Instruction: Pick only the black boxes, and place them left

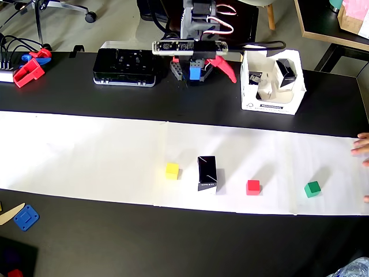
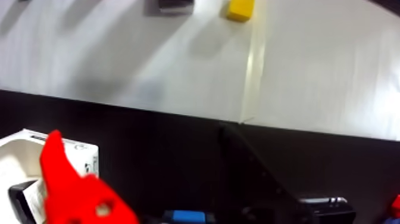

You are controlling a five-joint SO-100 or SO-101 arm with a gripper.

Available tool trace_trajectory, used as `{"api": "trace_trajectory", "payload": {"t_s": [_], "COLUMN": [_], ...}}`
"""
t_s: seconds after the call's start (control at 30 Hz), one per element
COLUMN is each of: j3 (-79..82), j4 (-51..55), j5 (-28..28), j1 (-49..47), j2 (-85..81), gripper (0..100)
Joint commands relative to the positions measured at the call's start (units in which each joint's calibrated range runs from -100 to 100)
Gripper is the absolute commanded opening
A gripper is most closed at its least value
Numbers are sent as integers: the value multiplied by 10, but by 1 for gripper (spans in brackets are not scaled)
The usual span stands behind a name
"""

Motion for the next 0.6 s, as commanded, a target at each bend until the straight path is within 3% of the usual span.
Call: {"api": "trace_trajectory", "payload": {"t_s": [0.0,0.1,0.2,0.57], "j3": [-135,-207,-203,2], "j4": [-12,-18,-107,-363], "j5": [1,1,0,5], "j1": [17,20,17,18], "j2": [108,186,220,218], "gripper": [49,49,49,49]}}
